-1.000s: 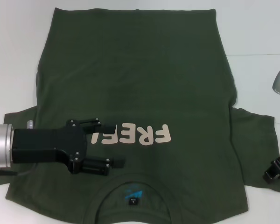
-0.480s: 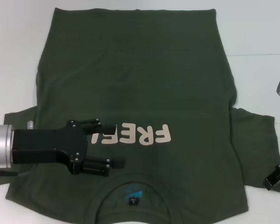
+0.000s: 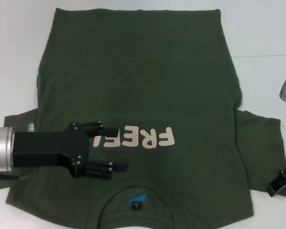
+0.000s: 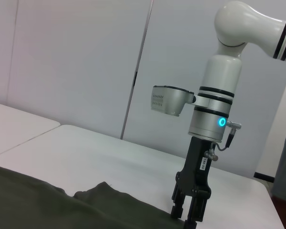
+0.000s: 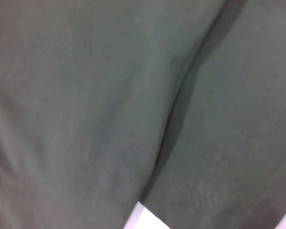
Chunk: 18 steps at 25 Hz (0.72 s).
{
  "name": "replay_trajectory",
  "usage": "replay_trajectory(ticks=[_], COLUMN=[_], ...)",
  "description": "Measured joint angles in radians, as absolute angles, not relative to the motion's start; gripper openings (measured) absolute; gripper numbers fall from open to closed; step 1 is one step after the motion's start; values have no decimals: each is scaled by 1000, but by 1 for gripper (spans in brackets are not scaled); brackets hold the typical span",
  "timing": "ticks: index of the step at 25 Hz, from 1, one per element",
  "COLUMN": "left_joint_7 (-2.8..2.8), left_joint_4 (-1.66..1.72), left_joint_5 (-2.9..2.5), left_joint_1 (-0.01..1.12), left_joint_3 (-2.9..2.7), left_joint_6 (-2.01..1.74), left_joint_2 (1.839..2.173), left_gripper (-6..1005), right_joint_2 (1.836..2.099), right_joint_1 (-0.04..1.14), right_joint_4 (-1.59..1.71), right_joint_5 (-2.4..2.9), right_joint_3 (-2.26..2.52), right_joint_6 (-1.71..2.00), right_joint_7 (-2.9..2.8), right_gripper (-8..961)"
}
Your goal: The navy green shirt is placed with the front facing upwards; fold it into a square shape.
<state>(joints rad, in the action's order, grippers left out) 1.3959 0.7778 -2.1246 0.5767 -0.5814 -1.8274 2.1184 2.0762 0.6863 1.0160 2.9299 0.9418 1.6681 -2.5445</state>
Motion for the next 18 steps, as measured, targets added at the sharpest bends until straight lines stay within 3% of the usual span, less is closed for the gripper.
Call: replay_trajectory(ticks=[18], left_joint_7=[1396], left_joint_4=[778], left_joint_5=[-2125], left_joint_1=[578], left_joint_3=[-581], left_joint_6=[-1825], left_joint_2=[2120], left_gripper=[934], right_joint_2=[2067], right_joint_1=[684], right_joint_4=[1017], right_joint_5=[2930], right_joint_3=[942], right_joint_6=[1682], right_joint_7=[-2546], right_gripper=[709])
